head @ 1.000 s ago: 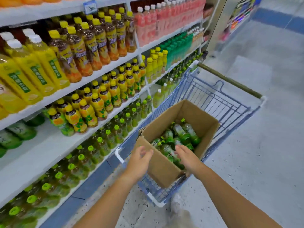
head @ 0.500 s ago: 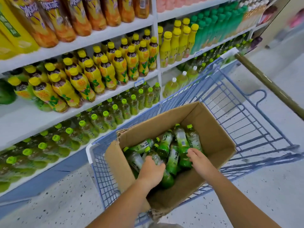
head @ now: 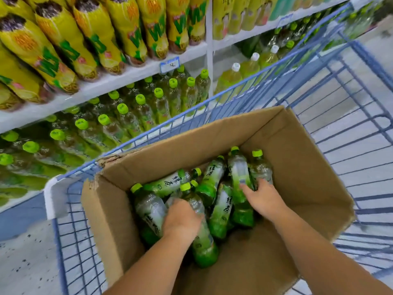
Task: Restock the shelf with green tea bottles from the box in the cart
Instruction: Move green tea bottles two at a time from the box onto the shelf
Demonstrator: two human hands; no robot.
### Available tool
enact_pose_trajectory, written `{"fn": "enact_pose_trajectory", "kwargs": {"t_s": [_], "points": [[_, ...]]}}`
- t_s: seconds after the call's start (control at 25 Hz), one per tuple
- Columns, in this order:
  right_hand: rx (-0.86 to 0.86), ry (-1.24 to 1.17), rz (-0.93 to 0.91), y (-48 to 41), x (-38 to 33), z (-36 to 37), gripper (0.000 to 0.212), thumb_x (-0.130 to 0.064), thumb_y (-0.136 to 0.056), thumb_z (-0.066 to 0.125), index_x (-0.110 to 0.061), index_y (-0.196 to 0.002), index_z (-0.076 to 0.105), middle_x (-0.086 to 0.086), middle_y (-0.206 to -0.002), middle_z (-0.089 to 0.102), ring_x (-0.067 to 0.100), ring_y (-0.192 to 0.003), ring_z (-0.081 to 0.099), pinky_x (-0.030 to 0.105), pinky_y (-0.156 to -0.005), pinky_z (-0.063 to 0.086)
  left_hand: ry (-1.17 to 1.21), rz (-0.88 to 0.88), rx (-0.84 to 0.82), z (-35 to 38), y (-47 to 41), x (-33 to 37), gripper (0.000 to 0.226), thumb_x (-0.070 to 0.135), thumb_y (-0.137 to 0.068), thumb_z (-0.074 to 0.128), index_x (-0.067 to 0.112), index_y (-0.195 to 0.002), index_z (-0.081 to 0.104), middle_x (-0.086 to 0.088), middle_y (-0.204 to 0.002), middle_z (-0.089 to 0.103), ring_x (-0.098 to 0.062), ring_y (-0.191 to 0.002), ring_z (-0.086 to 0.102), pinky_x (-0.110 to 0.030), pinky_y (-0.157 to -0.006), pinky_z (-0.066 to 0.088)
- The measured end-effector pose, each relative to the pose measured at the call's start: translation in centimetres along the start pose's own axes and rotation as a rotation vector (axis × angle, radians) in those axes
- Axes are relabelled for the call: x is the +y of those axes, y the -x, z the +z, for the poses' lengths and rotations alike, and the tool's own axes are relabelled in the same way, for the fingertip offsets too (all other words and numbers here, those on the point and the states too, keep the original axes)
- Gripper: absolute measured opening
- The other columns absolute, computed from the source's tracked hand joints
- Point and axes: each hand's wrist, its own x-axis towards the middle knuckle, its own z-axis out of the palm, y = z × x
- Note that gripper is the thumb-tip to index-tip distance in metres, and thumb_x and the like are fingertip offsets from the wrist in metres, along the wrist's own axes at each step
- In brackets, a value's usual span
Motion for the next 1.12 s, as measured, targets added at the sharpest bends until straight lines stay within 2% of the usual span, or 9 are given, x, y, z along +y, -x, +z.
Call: {"fn": "enact_pose_trajectory", "kwargs": {"t_s": [0.12, 0.24, 0.4, 0.48, 0.6, 0.68, 0.8, 1.0, 1.12], "points": [[-0.025, 0.007, 0.084, -1.8, 0.0, 1.0, 0.045, -0.053, -0.09, 0.062, -0.014, -0.11, 0.052, 0.003, -0.1, 0.058, 0.02, -0.084, 0.056, 0.032, -0.068, 0.043, -0.138, 0.023, 0.006, 0.6, -0.3, 0.6, 0.045, 0.039, -0.092, 0.065, 0.003, -0.118, 0.06, 0.001, -0.073, 0.058, -0.02, -0.075, 0.064, -0.03, -0.055, 0.04], [-0.028, 0.049, 0.107, -3.5, -0.6, 2.1, 0.061, -0.061, -0.08, 0.068, -0.006, -0.106, 0.056, 0.004, -0.09, 0.063, 0.023, -0.079, 0.061, 0.031, -0.061, 0.043, -0.268, 0.044, -0.031, 0.9, 0.4, 1.0, 0.069, 0.047, -0.088, 0.068, 0.007, -0.131, 0.033, 0.005, -0.073, 0.047, -0.018, -0.075, 0.053, -0.031, -0.067, 0.041], [0.008, 0.139, 0.147, -5.1, -1.6, 3.4, 0.065, -0.06, -0.072, 0.078, -0.011, -0.092, 0.041, 0.004, -0.07, 0.047, 0.02, -0.056, 0.048, 0.027, -0.045, 0.032, -0.341, 0.033, 0.03, 1.8, 0.3, 0.8, 0.07, 0.047, -0.083, 0.073, 0.014, -0.127, 0.029, 0.007, -0.074, 0.053, -0.015, -0.068, 0.054, -0.029, -0.057, 0.038], [-0.002, 0.137, 0.147, -5.1, -2.0, 3.4, 0.058, -0.051, -0.073, 0.08, -0.009, -0.09, 0.044, 0.007, -0.076, 0.052, 0.022, -0.062, 0.052, 0.026, -0.049, 0.037, -0.298, 0.053, 0.094, 2.1, 0.3, 0.5, 0.064, 0.047, -0.081, 0.074, 0.018, -0.118, 0.031, 0.006, -0.075, 0.056, -0.014, -0.066, 0.054, -0.029, -0.052, 0.036], [-0.094, -0.021, 0.212, -4.1, -1.9, 2.6, 0.039, -0.029, -0.075, 0.079, -0.004, -0.088, 0.053, 0.011, -0.086, 0.059, 0.024, -0.074, 0.06, 0.029, -0.063, 0.05, -0.236, 0.107, 0.182, 2.7, 0.7, -0.1, 0.071, 0.052, -0.077, 0.077, 0.022, -0.118, 0.026, 0.005, -0.082, 0.06, -0.018, -0.077, 0.057, -0.031, -0.059, 0.04], [-0.178, -0.2, 0.304, -3.0, -1.3, 2.0, 0.053, -0.019, -0.069, 0.079, 0.003, -0.11, 0.053, 0.015, -0.103, 0.063, 0.031, -0.09, 0.065, 0.039, -0.081, 0.057, -0.188, 0.118, 0.2, 3.0, 0.7, -0.1, 0.074, 0.053, -0.075, 0.078, 0.021, -0.12, 0.028, 0.003, -0.092, 0.062, -0.02, -0.086, 0.061, -0.032, -0.064, 0.044], [-0.289, -0.343, 0.375, -0.8, -0.8, 1.7, 0.067, -0.008, -0.073, 0.075, 0.0, -0.132, 0.044, 0.015, -0.11, 0.063, 0.028, -0.089, 0.064, 0.036, -0.081, 0.054, -0.097, 0.087, 0.163, 3.0, 0.1, 0.1, 0.061, 0.05, -0.07, 0.082, 0.014, -0.108, 0.05, -0.001, -0.1, 0.063, -0.023, -0.094, 0.063, -0.032, -0.07, 0.05], [-0.423, -0.428, 0.408, 1.7, -0.8, 2.5, 0.067, -0.017, -0.054, 0.081, -0.006, -0.117, 0.064, 0.016, -0.103, 0.073, 0.036, -0.093, 0.071, 0.052, -0.094, 0.054, 0.224, 0.094, 0.05, 2.7, -0.2, 0.3, 0.057, 0.031, -0.061, 0.085, 0.02, -0.109, 0.055, -0.003, -0.112, 0.059, -0.022, -0.095, 0.061, -0.034, -0.078, 0.053], [-0.404, -0.516, 0.356, 4.0, -1.6, 2.1, 0.048, -0.015, -0.064, 0.077, -0.006, -0.109, 0.065, 0.015, -0.088, 0.076, 0.032, -0.08, 0.074, 0.044, -0.078, 0.06, 0.336, 0.109, 0.046, 1.8, 0.1, 0.9, 0.053, 0.029, -0.064, 0.083, 0.023, -0.109, 0.056, -0.001, -0.111, 0.06, -0.02, -0.094, 0.06, -0.032, -0.077, 0.049]]}}
